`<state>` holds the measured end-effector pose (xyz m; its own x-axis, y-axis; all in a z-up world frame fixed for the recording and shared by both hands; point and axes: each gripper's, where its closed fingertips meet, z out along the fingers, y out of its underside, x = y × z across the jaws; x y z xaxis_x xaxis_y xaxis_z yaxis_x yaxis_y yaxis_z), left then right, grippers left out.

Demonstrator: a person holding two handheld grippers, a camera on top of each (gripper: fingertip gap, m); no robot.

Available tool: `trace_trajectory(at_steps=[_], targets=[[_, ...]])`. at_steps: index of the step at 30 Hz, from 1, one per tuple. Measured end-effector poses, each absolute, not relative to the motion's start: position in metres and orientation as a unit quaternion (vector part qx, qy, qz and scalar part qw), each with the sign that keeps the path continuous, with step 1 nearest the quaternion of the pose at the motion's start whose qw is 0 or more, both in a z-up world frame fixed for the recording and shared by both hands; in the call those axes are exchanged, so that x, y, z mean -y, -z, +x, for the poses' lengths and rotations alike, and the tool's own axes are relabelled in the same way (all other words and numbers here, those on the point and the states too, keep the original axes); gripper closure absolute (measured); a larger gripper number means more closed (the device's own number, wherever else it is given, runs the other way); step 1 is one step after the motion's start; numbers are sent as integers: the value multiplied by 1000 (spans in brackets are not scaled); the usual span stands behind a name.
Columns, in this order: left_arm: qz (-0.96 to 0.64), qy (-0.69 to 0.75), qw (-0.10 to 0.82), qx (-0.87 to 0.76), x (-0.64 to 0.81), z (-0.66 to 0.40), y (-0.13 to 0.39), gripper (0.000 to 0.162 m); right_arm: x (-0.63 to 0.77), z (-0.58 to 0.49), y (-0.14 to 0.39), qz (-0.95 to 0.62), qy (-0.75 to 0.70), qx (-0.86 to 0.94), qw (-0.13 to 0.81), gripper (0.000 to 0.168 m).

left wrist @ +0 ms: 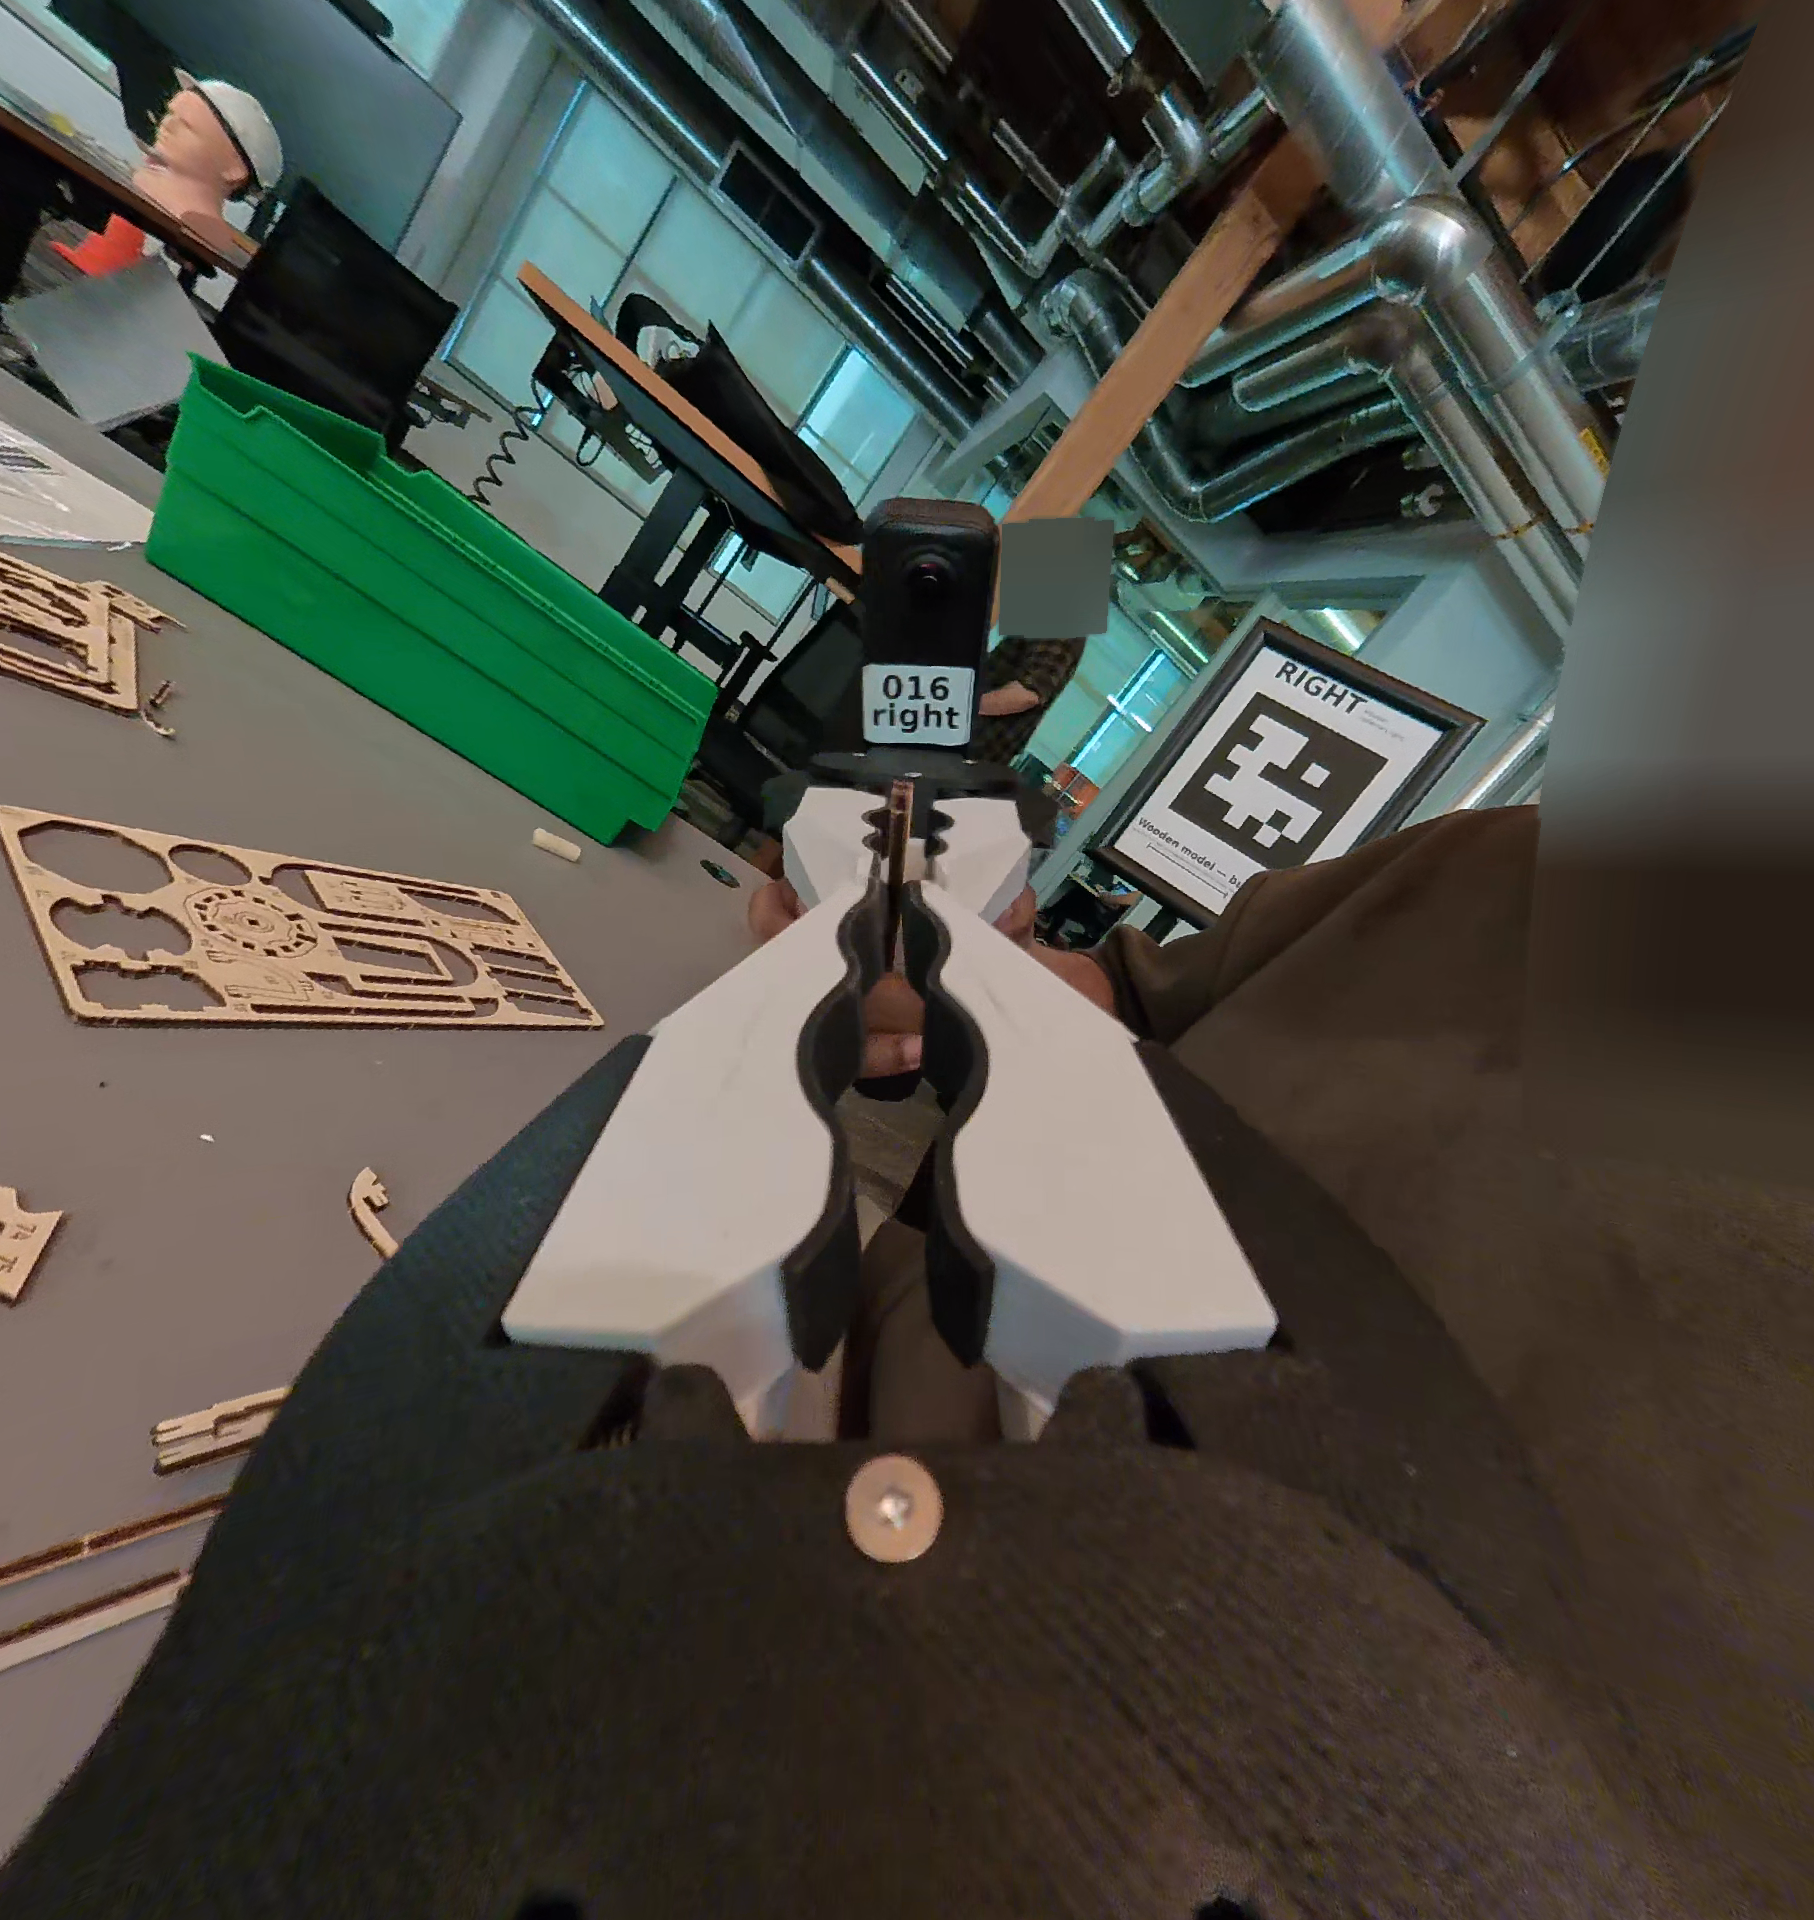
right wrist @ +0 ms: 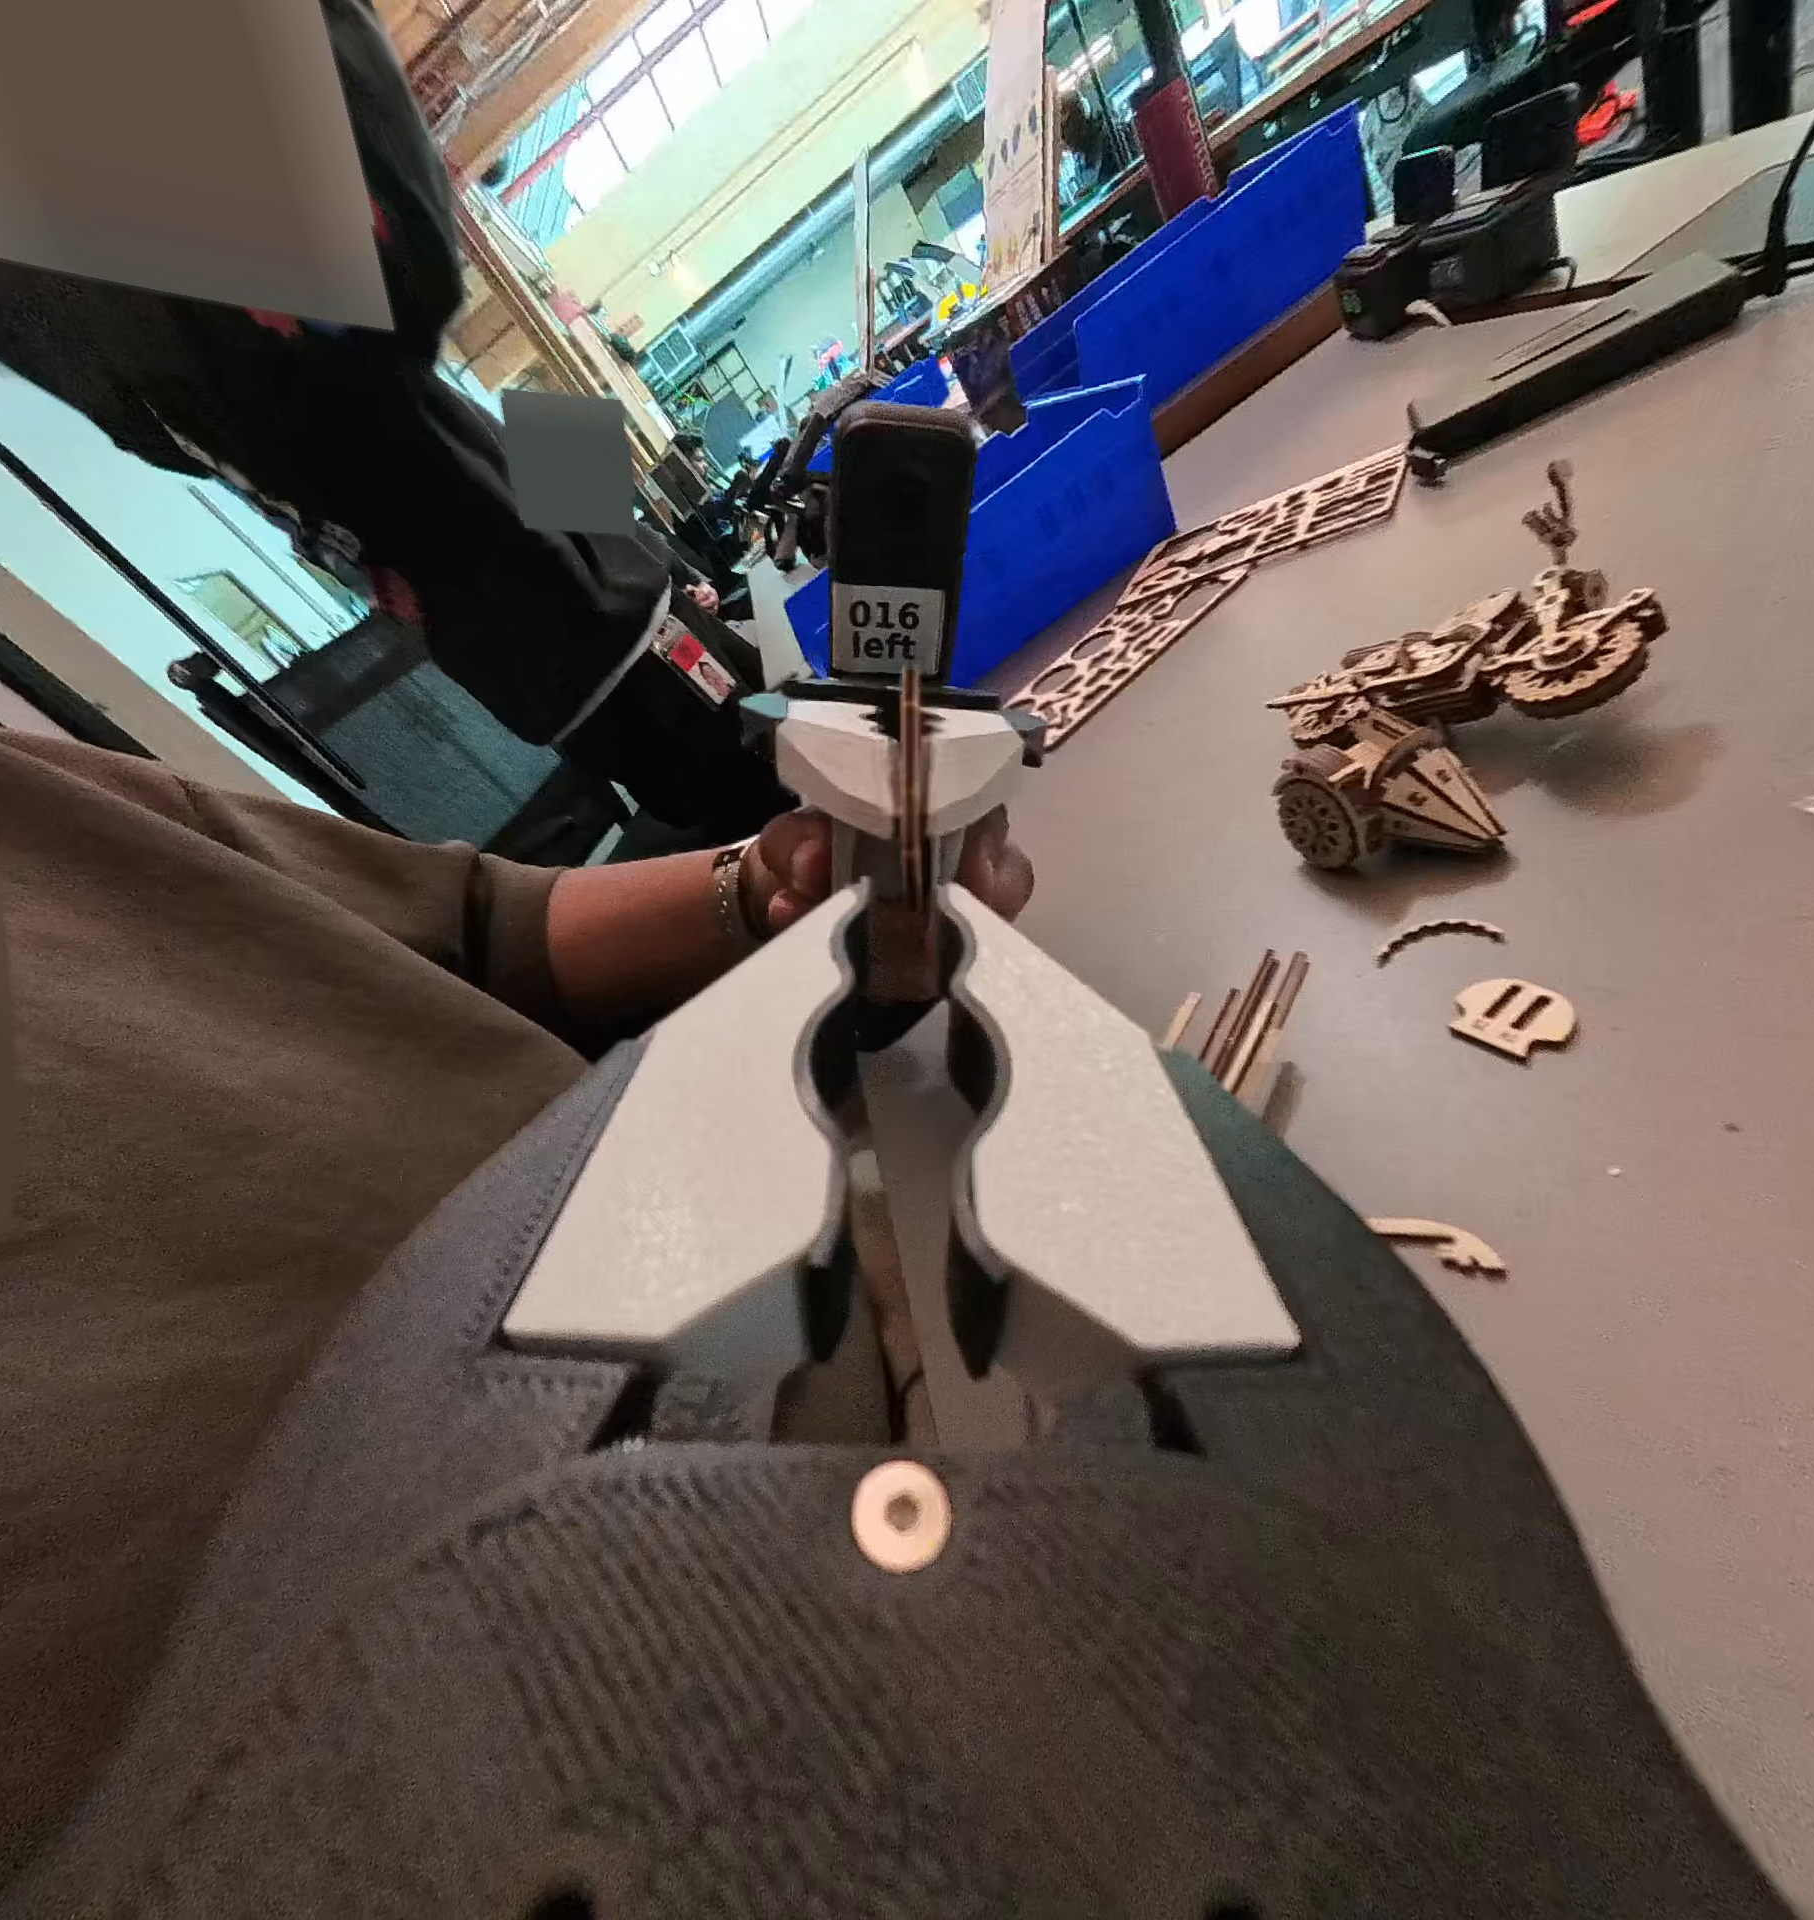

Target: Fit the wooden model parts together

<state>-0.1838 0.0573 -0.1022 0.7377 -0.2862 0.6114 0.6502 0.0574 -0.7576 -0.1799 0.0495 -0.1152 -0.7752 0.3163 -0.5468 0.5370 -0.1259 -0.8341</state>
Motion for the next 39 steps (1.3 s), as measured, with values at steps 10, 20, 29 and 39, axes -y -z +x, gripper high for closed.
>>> trace_trajectory(at_steps=[10, 20, 29, 39], targets=[[-596, 346, 707, 156, -58, -183, 102, 161, -49, -180, 115, 321, 682, -650, 96, 168], [-650, 293, 666, 218, -56, -198, 126, 123, -64, -194, 135, 357, 626, -693, 22, 168], [-754, 136, 577, 283, -18, -204, 183, 118, -57, -189, 195, 305, 380, -829, -276, 168], [-845, 50, 485, 222, -26, -187, 222, 116, -32, -186, 228, 345, 340, -817, -313, 167]])
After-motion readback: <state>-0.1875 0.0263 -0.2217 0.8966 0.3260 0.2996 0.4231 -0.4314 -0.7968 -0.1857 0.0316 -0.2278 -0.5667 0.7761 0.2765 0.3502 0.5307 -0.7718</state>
